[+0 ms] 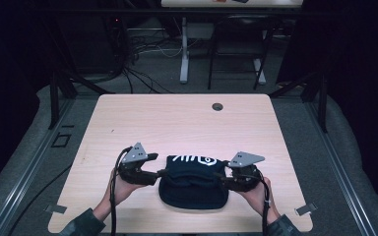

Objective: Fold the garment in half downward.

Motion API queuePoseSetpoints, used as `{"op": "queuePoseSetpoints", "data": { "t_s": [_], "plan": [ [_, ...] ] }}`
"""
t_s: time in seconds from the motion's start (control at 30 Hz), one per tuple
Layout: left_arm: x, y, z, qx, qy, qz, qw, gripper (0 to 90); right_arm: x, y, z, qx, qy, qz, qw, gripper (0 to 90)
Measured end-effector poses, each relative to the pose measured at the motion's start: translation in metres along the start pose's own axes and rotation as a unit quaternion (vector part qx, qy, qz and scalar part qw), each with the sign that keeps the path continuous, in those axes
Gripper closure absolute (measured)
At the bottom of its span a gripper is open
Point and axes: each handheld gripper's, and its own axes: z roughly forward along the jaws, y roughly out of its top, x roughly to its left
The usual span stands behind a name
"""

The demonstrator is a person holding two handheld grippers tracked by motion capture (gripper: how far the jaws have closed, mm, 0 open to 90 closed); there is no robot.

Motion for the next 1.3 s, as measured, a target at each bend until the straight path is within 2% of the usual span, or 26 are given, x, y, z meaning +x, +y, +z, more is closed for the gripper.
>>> {"op": "queuePoseSetpoints", "data": {
  "t_s": [0.03,0.13,0.3,0.47,0.5,0.63,0.8,1.0,1.1,1.2,1.3],
  "plan": [
    [0.002,0.002,0.004,-0.001,0.005,-0.003,1.0000,29.4,-0.001,0.003,0.003,-0.002,-0.005,0.007,1.0000,44.2],
    [0.005,0.002,0.022,0.023,0.026,0.004,0.9994,28.4,-0.002,0.009,0.015,0.001,-0.006,0.012,0.9999,42.9],
    [0.005,-0.009,0.048,0.059,0.016,-0.008,0.9981,27.5,0.001,0.008,0.039,0.038,0.008,0.012,0.9992,39.7],
    [-0.008,-0.021,0.054,0.077,0.006,0.006,0.9970,26.7,0.010,-0.003,0.043,0.063,0.017,0.006,0.9979,35.8],
    [-0.011,-0.023,0.054,0.081,0.009,0.014,0.9966,26.6,0.013,-0.006,0.043,0.065,0.018,0.004,0.9977,35.7],
    [-0.017,-0.033,0.057,0.090,0.008,0.023,0.9957,25.2,0.020,-0.018,0.046,0.078,0.023,-0.002,0.9967,33.8],
    [-0.021,-0.041,0.061,0.100,0.012,0.032,0.9944,24.3,0.019,-0.029,0.053,0.091,0.032,0.005,0.9954,26.6],
    [-0.025,-0.047,0.062,0.100,0.018,0.043,0.9939,21.6,0.020,-0.034,0.056,0.099,0.026,-0.012,0.9947,19.0],
    [-0.026,-0.050,0.063,0.095,0.026,0.053,0.9938,20.0,0.015,-0.038,0.059,0.095,0.037,0.003,0.9948,15.8],
    [-0.024,-0.051,0.065,0.096,0.026,0.052,0.9937,18.1,0.009,-0.042,0.062,0.092,0.052,0.019,0.9942,13.4],
    [-0.022,-0.051,0.067,0.097,0.027,0.049,0.9937,15.1,0.004,-0.044,0.065,0.087,0.062,0.024,0.9940,9.8]
  ]
}}
